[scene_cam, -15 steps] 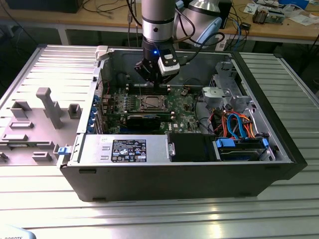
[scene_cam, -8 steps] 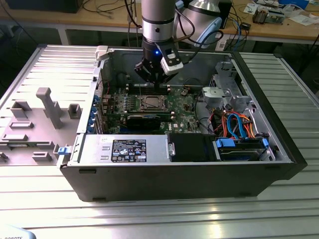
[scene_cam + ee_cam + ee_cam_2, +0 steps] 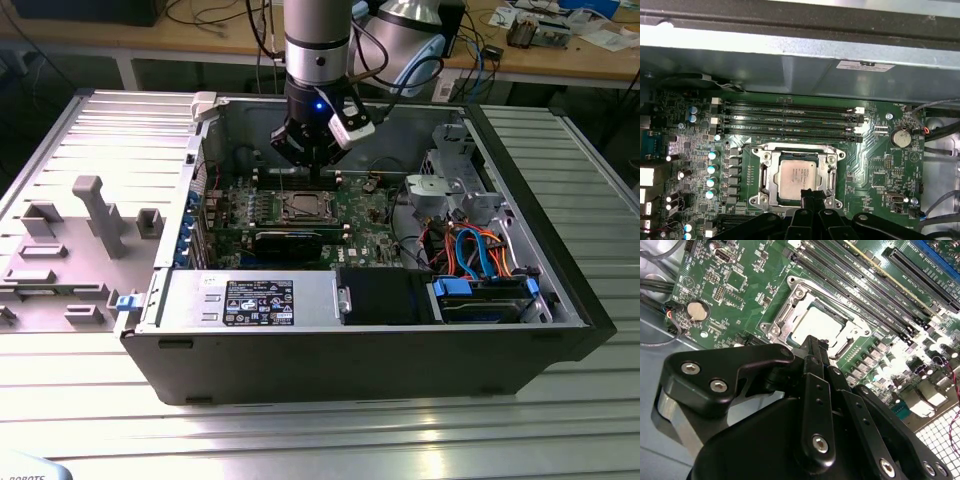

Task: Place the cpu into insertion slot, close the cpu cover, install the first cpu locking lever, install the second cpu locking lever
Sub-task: 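Install the first cpu locking lever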

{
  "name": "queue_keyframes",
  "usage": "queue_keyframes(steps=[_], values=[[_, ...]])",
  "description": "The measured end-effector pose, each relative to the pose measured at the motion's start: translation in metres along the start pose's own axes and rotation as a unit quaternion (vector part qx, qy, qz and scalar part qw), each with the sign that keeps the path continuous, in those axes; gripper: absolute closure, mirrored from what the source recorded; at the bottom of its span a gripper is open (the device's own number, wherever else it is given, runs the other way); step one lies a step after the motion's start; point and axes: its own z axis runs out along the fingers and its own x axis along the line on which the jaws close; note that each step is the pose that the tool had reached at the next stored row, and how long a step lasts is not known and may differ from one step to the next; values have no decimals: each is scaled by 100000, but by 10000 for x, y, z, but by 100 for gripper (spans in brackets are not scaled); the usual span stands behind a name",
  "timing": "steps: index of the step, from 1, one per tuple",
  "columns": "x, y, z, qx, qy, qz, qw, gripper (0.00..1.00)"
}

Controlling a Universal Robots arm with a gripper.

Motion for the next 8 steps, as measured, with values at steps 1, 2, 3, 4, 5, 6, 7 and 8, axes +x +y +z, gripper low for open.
queue_keyframes(steps=[1, 2, 3, 4, 5, 6, 7, 8], values=[[0, 0, 0, 0, 3, -6, 100000, 89], [0, 0, 0, -1, -1, -10, 100000, 89], [1, 0, 0, 2, 3, -5, 100000, 89], [4, 0, 0, 5, 2, -7, 100000, 89], [6, 0, 0, 10, -1, -8, 100000, 89], [9, 0, 0, 10, -3, -10, 100000, 89], [10, 1, -1, 13, -1, -8, 100000, 89], [18, 1, -1, 10, -4, -7, 100000, 89]])
